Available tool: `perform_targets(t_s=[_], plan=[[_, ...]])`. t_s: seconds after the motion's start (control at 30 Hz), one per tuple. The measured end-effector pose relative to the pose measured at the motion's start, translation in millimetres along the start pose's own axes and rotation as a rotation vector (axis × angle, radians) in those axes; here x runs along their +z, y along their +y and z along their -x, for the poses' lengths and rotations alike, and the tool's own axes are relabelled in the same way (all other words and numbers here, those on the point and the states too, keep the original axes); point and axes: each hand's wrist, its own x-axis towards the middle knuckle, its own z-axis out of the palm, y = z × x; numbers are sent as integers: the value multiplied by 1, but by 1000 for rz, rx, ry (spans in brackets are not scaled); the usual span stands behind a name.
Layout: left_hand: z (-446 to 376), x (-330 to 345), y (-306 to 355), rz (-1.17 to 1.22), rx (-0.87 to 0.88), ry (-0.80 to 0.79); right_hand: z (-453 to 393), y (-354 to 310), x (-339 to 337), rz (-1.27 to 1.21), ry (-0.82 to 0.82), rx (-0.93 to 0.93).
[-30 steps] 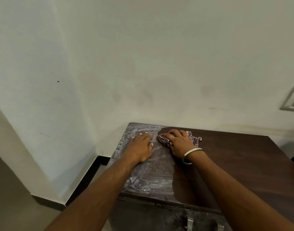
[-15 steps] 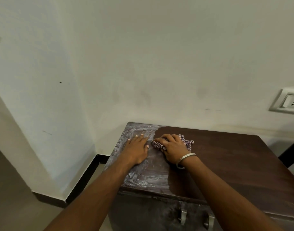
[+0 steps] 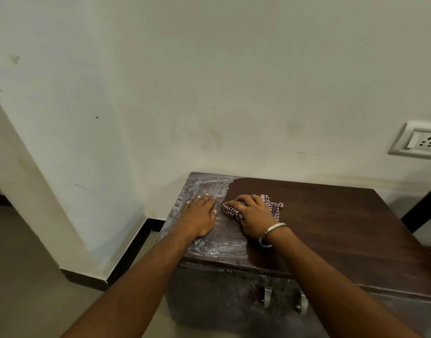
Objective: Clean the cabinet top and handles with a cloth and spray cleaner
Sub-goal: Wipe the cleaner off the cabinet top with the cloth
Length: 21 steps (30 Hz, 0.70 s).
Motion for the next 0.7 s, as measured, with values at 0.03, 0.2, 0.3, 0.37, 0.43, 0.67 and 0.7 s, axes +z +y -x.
perform_targets(t_s=[0.03, 0.2, 0.3, 0.37, 0.43, 0.67, 0.7], plan=[[1, 0, 1, 1, -2, 1, 4, -2, 0, -4, -7, -20], [10, 1, 0, 3, -2, -8, 23, 5, -8, 5, -16, -76], [14, 2, -1, 9, -4, -5, 19, 5, -8, 19, -24, -7], [17, 3, 0, 7, -4, -2, 17, -5, -5, -6, -13, 24], [18, 4, 0, -2, -5, 5, 20, -16, 1, -4, 15, -10], [22, 6, 0, 10, -12, 3, 46, -17, -8, 4, 19, -93], [25, 6, 0, 12, -15, 1, 46, -16, -9, 8, 13, -85]])
